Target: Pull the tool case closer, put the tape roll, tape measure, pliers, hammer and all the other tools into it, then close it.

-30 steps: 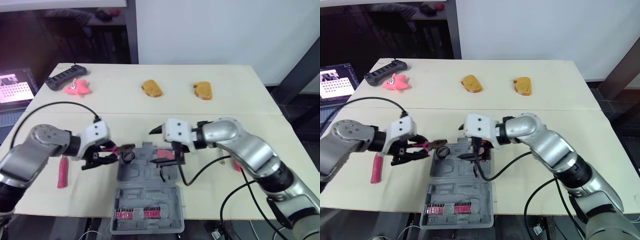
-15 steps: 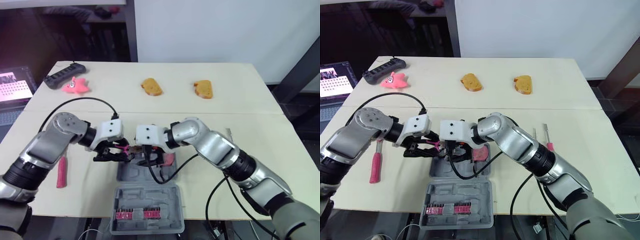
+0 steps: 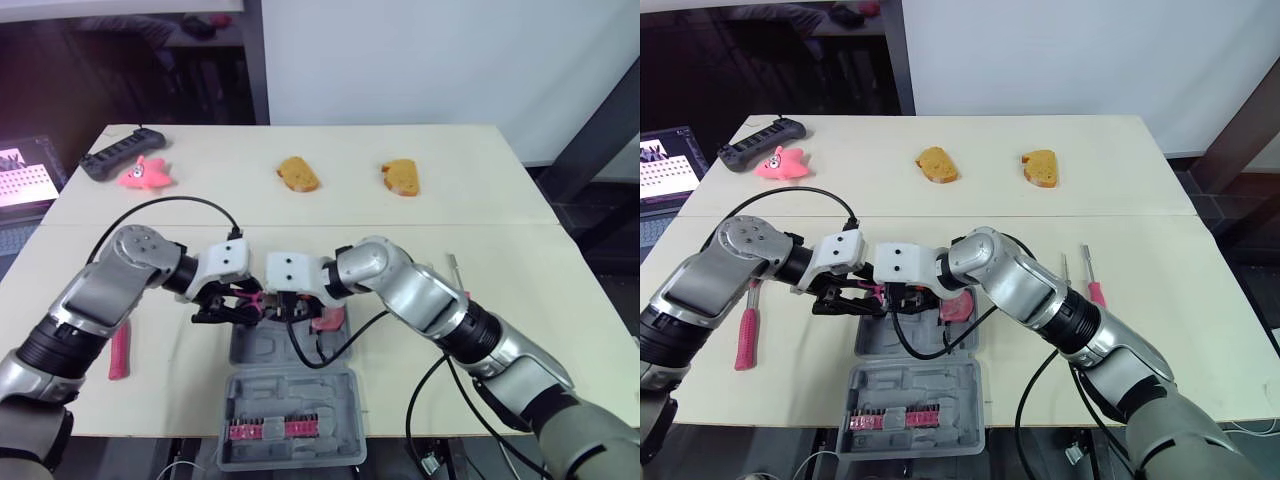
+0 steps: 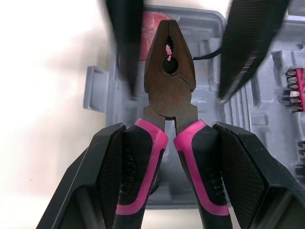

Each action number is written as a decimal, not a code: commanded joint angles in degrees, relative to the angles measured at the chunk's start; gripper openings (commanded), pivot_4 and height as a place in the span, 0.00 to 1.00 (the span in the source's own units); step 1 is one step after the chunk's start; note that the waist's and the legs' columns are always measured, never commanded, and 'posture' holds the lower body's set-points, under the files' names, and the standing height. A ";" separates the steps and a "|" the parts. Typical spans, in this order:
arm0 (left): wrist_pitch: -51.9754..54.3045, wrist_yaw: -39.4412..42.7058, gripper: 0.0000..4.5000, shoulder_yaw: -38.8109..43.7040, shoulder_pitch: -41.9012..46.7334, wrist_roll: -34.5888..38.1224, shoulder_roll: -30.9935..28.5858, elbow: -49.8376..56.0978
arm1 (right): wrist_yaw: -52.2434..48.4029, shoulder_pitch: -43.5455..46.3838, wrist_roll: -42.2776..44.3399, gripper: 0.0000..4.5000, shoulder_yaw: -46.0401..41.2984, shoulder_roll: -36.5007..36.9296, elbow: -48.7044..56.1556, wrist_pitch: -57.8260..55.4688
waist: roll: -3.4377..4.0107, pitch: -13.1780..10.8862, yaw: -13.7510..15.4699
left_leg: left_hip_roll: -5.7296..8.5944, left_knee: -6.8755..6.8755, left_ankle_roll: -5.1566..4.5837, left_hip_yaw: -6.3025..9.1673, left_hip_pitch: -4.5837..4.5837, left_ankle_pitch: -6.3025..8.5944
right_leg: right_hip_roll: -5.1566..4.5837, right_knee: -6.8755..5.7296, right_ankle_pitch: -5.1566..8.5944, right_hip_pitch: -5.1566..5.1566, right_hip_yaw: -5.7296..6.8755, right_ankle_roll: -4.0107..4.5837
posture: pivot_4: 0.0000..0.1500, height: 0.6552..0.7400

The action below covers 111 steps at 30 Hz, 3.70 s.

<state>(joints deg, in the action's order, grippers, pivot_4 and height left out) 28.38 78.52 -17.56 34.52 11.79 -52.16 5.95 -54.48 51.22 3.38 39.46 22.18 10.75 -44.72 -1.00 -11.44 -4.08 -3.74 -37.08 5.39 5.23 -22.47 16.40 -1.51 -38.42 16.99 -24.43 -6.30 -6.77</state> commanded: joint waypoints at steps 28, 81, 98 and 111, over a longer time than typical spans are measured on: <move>-0.59 0.92 0.54 0.90 1.80 -1.25 0.99 1.92 | -2.08 0.15 -1.19 0.72 -2.07 -0.85 0.67 2.49 | 0.00 0.00 -0.01 | 0.00 -0.03 0.01 0.01 0.01 0.00 | 0.00 -0.09 0.00 0.00 0.01 0.00 | 1.00 1.00; 2.49 1.84 1.00 26.54 -15.53 12.71 -8.76 4.12 | -4.37 -4.63 -1.94 0.23 -3.92 3.11 4.09 1.77 | 0.00 0.01 -0.63 | -0.01 -0.04 0.00 0.02 0.06 0.00 | 0.01 -0.25 0.01 -0.05 0.02 0.01 | 1.00 1.00; -19.16 3.80 1.00 46.27 -45.29 16.72 -0.04 -1.66 | -4.50 -10.27 0.72 0.23 -4.92 10.83 14.45 -4.70 | -0.01 0.04 0.13 | -0.01 -0.07 0.01 -0.02 0.07 -0.01 | -0.03 -0.27 0.01 -0.03 0.05 0.03 | 1.00 1.00; -25.80 9.72 1.00 41.99 -42.24 16.69 -1.13 -6.49 | -3.21 -9.38 -0.87 0.23 -1.25 7.39 9.94 -3.10 | 0.00 0.04 0.06 | -0.01 -0.05 0.01 -0.02 0.09 -0.01 | -0.02 -0.27 0.01 -0.03 0.05 0.03 | 1.00 1.00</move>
<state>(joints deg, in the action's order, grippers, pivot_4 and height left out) 3.31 87.99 24.68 -8.32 28.14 -52.48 -0.51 -58.20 39.94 2.76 38.26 30.44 19.90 -49.27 -1.00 -11.40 -4.02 -3.76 -37.13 5.39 5.22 -22.38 16.39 -1.53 -38.69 17.00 -24.46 -6.25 -6.75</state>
